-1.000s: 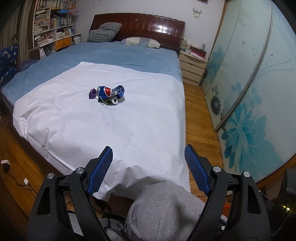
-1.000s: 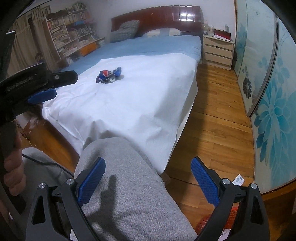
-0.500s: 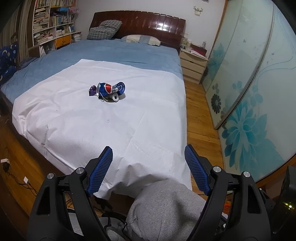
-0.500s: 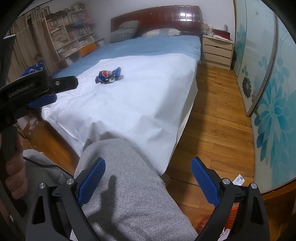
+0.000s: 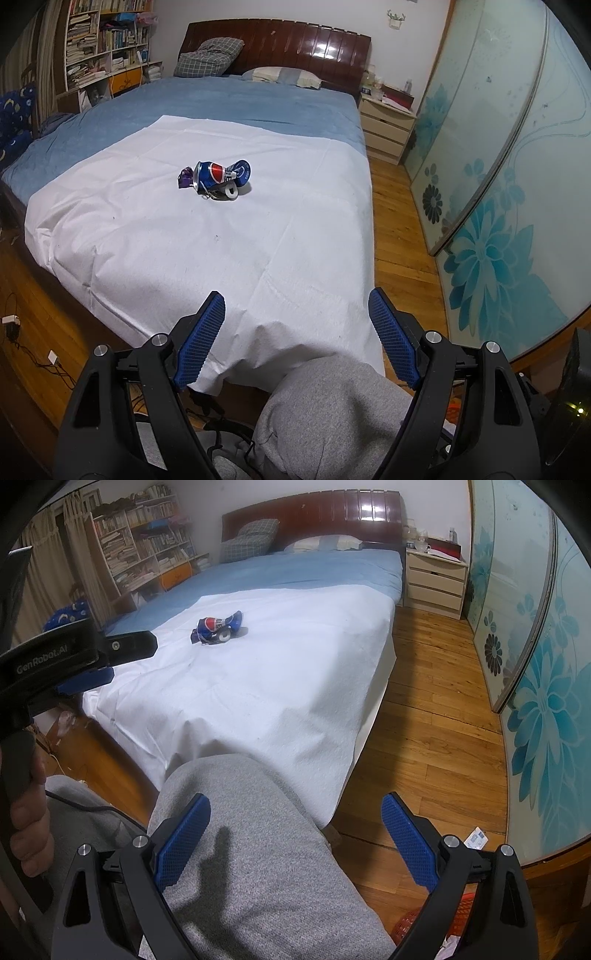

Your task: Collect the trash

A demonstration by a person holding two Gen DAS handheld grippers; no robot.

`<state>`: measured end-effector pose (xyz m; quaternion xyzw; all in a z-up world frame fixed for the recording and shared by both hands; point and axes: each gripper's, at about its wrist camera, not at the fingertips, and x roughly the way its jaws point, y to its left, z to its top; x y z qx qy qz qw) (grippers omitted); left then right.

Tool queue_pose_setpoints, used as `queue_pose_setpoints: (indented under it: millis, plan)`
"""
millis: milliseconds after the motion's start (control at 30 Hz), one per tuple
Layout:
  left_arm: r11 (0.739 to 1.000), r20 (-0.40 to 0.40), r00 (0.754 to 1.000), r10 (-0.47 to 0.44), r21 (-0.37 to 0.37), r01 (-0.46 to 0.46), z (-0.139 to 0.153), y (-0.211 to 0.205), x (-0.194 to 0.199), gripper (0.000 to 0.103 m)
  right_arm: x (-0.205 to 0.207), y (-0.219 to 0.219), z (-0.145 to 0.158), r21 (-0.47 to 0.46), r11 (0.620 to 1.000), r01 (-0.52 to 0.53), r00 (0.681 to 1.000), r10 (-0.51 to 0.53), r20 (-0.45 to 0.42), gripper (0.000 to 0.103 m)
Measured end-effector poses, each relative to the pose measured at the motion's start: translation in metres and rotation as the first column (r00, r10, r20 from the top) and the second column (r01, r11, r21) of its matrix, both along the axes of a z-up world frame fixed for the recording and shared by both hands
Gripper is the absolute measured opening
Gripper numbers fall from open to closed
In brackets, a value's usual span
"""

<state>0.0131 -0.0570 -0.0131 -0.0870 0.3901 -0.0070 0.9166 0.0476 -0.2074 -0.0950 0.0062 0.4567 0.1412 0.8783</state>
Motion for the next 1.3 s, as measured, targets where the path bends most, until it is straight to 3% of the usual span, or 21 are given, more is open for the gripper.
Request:
queue_pose_setpoints:
  millis: [1033,1167,1300]
  plan:
    - [1.0,-0.003,1.0,0.014,0.006,-0.014,-0.002,0.004,-0.002,0.08,0.003,0.0,0.0,0.018,1.0,-0.008,1.0,0.008,-0.005,0.092]
    - [0.998,-0.007,0.998,0.066,-0.02,-0.066,-0.006,0.023,-0.001,0.08,0.035,-0.002,-0.004,0.123,0.992,-0.002,0.998,0.009,-0.055,0.092]
    - [0.988,-0.015,0.993,0.118,-0.102,-0.119,-0.008,0.048,0.004,0.08,0.118,0.024,-0.014,0.203,0.979,-0.001,0.997,0.017,-0.077,0.094]
